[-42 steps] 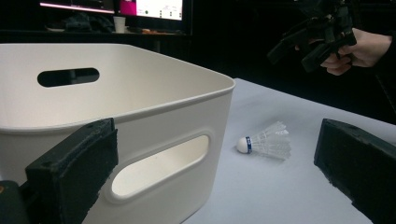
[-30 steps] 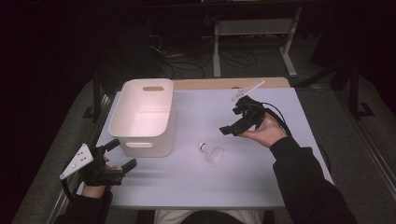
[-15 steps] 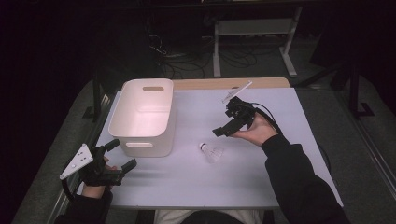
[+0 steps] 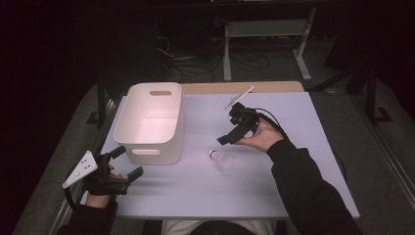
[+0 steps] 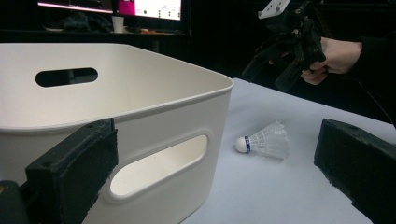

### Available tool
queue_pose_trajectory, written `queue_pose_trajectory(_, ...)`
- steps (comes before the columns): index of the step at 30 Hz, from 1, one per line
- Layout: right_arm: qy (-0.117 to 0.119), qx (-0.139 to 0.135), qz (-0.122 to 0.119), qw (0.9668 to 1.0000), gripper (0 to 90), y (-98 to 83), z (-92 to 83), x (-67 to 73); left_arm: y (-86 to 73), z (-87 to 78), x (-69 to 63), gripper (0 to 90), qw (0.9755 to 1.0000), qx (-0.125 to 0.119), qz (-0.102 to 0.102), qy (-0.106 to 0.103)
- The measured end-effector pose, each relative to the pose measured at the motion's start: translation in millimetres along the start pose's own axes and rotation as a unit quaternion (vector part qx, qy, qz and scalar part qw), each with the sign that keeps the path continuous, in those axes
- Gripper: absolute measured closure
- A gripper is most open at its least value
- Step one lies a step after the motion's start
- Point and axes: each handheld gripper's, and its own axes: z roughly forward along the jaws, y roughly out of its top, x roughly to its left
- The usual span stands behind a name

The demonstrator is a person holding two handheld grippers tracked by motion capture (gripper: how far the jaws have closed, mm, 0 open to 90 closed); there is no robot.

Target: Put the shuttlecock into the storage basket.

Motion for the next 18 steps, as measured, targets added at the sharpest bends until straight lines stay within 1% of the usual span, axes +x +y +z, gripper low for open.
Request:
queue_pose_trajectory(6,0.003,0.009,0.001,1.0000,0.0,0.7,7.8,0.0,0.0,-0.1,0.0,0.0,1.0000,0.000,0.000,0.000)
queue_pose_trajectory(7,0.006,0.012,-0.003,0.9999,0.0,0.7,12.2,-0.8,0.0,0.0,0.2,0.0,1.0000,0.001,-0.001,-0.001)
queue_pose_trajectory(11,0.009,0.018,-0.003,0.9998,0.0,1.4,16.7,-0.9,0.0,0.0,0.1,0.0,1.0000,0.001,0.000,-0.002)
queue_pose_trajectory(18,0.022,0.024,-0.004,0.9994,0.0,5.3,30.9,2.1,0.0,0.1,0.1,0.0,1.0000,0.002,-0.001,-0.003)
